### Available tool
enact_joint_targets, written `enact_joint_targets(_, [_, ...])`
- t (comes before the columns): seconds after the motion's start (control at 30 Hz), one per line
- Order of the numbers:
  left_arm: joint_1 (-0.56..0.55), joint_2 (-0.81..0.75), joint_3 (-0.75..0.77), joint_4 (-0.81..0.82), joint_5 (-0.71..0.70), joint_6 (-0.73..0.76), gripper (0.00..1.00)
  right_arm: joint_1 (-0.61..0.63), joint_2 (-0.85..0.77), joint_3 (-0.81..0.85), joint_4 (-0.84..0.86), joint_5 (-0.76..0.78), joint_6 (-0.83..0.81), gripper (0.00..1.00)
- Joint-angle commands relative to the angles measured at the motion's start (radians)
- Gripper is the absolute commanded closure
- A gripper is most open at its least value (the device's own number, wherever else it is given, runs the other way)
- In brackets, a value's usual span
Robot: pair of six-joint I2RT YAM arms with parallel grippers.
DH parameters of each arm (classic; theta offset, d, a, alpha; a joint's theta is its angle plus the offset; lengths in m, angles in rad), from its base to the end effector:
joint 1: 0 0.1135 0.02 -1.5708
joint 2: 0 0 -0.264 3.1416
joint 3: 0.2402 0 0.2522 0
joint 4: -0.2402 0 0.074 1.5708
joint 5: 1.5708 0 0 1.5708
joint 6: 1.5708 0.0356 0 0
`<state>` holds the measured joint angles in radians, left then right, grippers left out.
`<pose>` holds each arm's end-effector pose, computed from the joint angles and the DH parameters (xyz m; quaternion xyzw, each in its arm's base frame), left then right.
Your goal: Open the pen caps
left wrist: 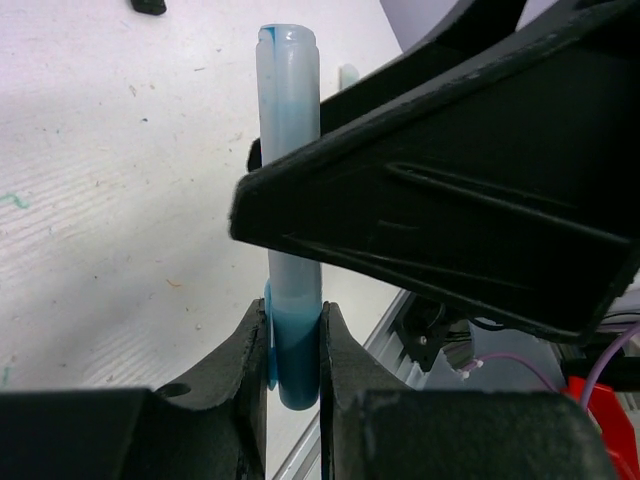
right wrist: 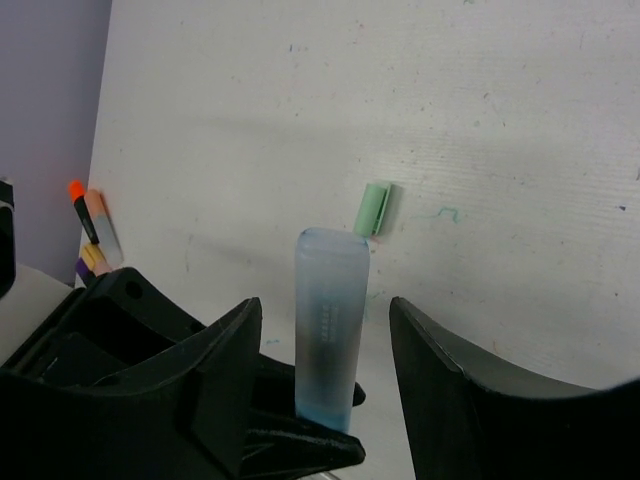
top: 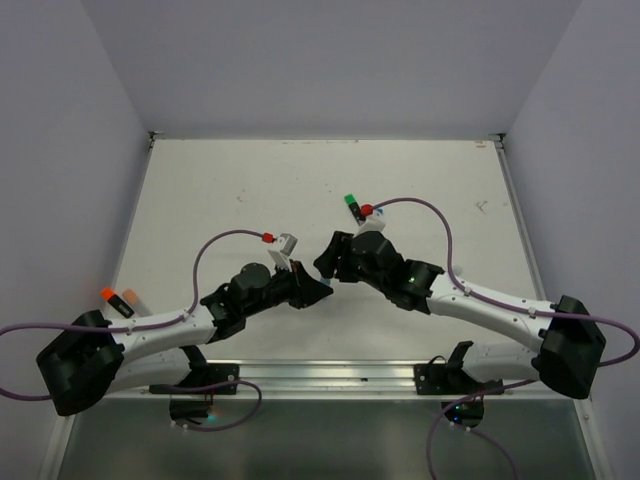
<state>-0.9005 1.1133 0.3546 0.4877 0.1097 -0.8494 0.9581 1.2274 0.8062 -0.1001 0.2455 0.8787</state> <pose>0.1385 -0.1810 0.1961 0.0535 0.7938 -0.4917 0.3538 0.1643 0.2186 0.2626 0.0272 0.8607 0.3308 0.3861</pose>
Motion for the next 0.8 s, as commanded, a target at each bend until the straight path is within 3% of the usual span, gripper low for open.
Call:
enact_joint_targets(0.0, [-0.009, -0.035, 0.003, 0.038, 0.015, 0.03, 1.0, 0.005, 0.033, 0.06, 0.002, 0.008, 0.0, 0.41])
enact_joint_targets(0.1, [-0.009, -0.04, 0.006, 0.037, 0.019, 0.032, 1.0, 0.011, 0.059, 0.062, 0.017, 0.001, 0.006, 0.41])
enact_joint_targets(0.2, [-0.012, -0.046, 0.006, 0.037, 0.021, 0.035, 1.0, 0.013, 0.081, 0.074, 0.013, 0.003, 0.011, 0.52])
enact_joint_targets(0.23, [-0.012, -0.047, 0.006, 0.032, 0.021, 0.039, 1.0, 0.011, 0.084, 0.076, 0.013, 0.0, 0.014, 0.72])
enact_joint_targets(0.3, [-0.012, -0.047, 0.009, 0.023, 0.021, 0.044, 1.0, 0.013, 0.086, 0.076, 0.016, 0.003, 0.016, 1.0])
enact_joint_targets(0.43, [-0.012, -0.047, 0.017, -0.008, 0.001, 0.049, 0.99, 0.014, 0.075, 0.082, 0.004, 0.021, 0.02, 1.0])
enact_joint_targets(0.67, [-0.011, -0.033, 0.023, -0.011, -0.001, 0.055, 0.71, 0.013, 0.044, 0.08, 0.0, 0.037, 0.02, 1.0])
enact_joint_targets(0.77, [-0.012, -0.027, 0.029, -0.014, -0.002, 0.058, 0.67, 0.014, 0.041, 0.077, 0.007, 0.031, 0.023, 1.0])
